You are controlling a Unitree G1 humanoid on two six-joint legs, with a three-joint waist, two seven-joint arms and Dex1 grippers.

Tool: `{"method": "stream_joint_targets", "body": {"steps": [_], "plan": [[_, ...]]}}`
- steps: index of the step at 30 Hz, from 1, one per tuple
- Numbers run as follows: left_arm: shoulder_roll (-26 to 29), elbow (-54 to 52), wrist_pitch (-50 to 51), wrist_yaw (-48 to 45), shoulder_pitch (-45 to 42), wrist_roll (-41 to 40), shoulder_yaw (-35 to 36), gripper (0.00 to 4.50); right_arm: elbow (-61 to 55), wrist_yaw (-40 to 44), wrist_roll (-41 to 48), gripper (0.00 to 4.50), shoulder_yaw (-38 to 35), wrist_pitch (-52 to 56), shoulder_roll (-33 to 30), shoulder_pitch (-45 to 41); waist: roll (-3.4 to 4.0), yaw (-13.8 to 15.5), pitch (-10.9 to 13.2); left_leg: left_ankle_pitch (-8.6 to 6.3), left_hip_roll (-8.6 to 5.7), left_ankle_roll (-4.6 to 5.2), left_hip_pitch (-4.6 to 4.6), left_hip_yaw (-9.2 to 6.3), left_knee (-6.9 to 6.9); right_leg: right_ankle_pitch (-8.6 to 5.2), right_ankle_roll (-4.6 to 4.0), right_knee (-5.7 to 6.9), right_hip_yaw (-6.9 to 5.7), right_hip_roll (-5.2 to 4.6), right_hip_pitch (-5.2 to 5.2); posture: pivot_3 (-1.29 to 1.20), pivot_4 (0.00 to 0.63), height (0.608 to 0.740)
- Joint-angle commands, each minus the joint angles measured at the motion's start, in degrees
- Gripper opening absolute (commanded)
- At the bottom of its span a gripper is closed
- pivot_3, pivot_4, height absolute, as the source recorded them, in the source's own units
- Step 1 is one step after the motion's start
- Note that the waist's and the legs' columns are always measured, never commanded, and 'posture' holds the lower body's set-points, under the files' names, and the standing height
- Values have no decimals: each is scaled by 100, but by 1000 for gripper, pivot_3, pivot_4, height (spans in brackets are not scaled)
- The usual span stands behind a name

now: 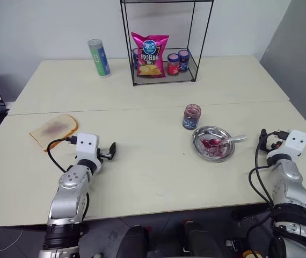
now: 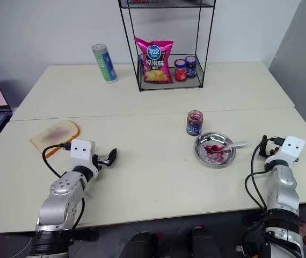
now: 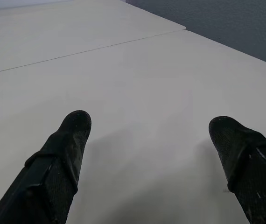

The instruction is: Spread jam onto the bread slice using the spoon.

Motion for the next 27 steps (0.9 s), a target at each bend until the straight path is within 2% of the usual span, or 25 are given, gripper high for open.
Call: {"method": "stream_joint_targets", "body": {"steps": [1, 8, 13, 17, 21, 24, 27], "plan": [[36, -253, -69, -29, -35, -58, 80, 4500, -206, -25, 44, 4423, -104, -53, -45, -55, 0, 0, 0, 0, 0, 0, 0, 0, 0, 0, 0, 0, 0, 0, 0, 0, 150, 740], [49, -431, -153, -111, 62, -144, 126, 4500, -537, 101, 31, 4423, -87, 125, -288, -64, 0, 0, 0, 0, 0, 0, 0, 0, 0, 0, 0, 0, 0, 0, 0, 0, 150, 740], [-16, -572, -489, 379, 144, -262, 893, 4500, -1196, 815, 393, 4423, 137, 500, -608, -555, 0, -24, 0, 0, 2, 0, 1, 4, 0, 0, 0, 1, -1, 0, -2, 0, 150, 740], [-37, -331, -609, 1166, 176, -82, 1604, 4500, -2139, 1951, 1167, 4423, 699, 1326, -783, -1172, 3, -59, -1, 0, 15, 0, 8, 9, -1, 3, -4, 7, -2, 7, -5, 0, 150, 740], [-23, 21, -665, 1864, 159, -116, 2354, 4500, -3031, 3302, 2246, 4423, 1656, 2716, -893, -1678, 0, -15, -3, 0, 18, 1, 2, -23, -5, 2, -5, 4, -15, 10, -1, 0, 150, 740], [139, 335, -762, 2115, 140, 89, 2451, 4500, -3141, 3427, 2252, 4423, 1960, 2949, -834, -1744, -20, 45, -14, -1, 15, 1, -2, -33, -5, 3, -6, 2, -24, 4, 1, 0, 150, 740], [236, 598, -737, 2063, 35, -70, 2541, 4500, -3213, 3449, 2424, 4423, 2115, 3145, -596, -1795, -27, 150, -17, 0, 4, 0, -7, -29, 7, 16, -28, -3, -25, -9, 2, 0, 150, 740]]}}
